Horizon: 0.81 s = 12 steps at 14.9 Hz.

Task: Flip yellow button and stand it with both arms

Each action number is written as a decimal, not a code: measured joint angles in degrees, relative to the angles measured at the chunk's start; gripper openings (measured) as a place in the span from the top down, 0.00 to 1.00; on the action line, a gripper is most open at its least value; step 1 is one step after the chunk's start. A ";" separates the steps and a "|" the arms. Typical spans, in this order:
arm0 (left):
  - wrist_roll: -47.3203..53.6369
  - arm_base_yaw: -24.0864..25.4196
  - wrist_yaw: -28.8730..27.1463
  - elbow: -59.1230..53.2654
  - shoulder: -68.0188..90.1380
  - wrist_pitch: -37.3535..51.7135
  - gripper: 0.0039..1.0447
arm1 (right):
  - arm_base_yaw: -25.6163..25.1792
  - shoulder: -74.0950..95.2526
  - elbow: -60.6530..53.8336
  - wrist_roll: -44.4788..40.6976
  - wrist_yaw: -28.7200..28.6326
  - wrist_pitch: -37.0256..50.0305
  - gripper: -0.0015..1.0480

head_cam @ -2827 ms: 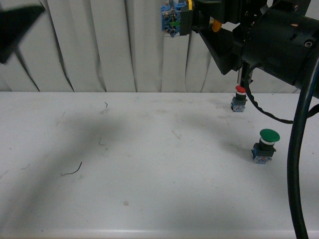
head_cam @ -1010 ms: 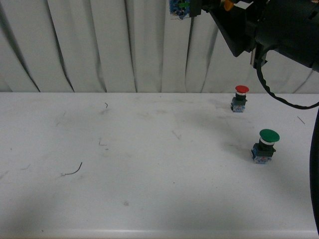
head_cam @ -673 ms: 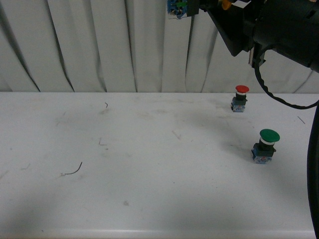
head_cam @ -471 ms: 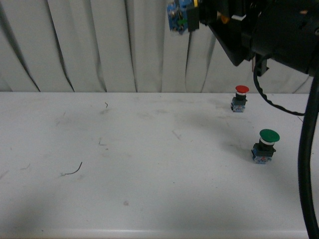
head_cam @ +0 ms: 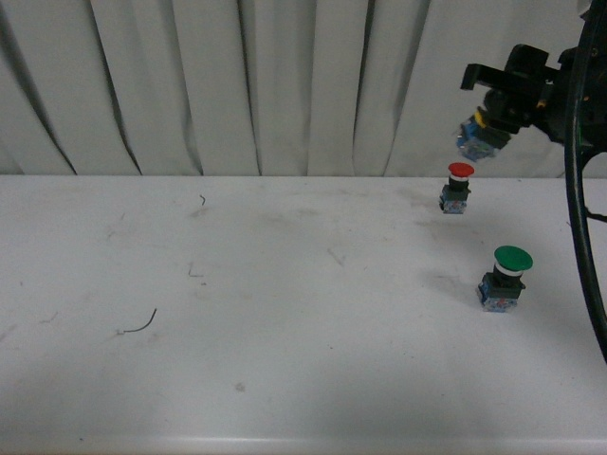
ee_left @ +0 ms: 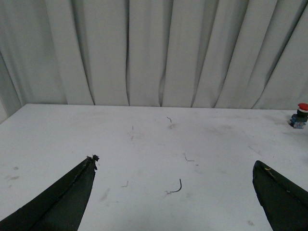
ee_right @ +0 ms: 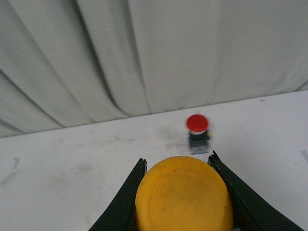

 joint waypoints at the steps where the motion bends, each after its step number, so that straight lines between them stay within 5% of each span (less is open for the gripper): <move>1: -0.02 0.00 0.00 0.00 0.00 0.00 0.07 | -0.98 0.00 0.81 -4.72 2.32 -1.20 0.66; 4: -0.02 0.00 0.00 0.00 0.00 0.00 0.06 | -3.19 0.07 2.45 -14.03 6.86 -3.89 0.66; 12: -0.02 0.00 0.00 0.00 0.00 0.00 0.06 | -7.58 11.26 14.36 -16.55 -3.28 -10.36 0.66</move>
